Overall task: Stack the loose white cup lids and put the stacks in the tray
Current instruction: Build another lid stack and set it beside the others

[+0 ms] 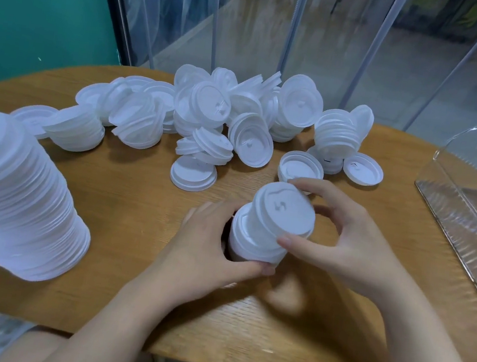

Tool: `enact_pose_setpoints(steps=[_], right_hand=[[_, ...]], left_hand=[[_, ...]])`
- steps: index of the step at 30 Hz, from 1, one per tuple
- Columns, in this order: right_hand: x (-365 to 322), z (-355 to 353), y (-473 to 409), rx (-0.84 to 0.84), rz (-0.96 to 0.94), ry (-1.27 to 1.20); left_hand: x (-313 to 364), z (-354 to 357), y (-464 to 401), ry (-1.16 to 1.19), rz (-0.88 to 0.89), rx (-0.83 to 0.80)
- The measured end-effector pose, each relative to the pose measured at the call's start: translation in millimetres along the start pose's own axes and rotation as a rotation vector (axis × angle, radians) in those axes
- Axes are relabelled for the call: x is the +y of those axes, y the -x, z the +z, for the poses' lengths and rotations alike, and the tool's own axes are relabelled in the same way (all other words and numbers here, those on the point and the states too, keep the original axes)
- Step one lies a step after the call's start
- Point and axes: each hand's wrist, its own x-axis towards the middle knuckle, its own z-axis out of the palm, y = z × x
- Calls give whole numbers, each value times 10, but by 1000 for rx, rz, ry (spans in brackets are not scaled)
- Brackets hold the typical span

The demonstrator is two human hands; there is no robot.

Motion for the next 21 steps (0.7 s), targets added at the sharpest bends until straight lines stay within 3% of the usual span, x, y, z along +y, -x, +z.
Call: enact_pose_setpoints(steps=[9,21], right_hand=[[-64,108,-11,-152,50,149],[-32,153,-22,-180,22,162]], left_hand=[[-25,3,-17,-18,7,-18],[-12,-19,-13,-25,25,-22]])
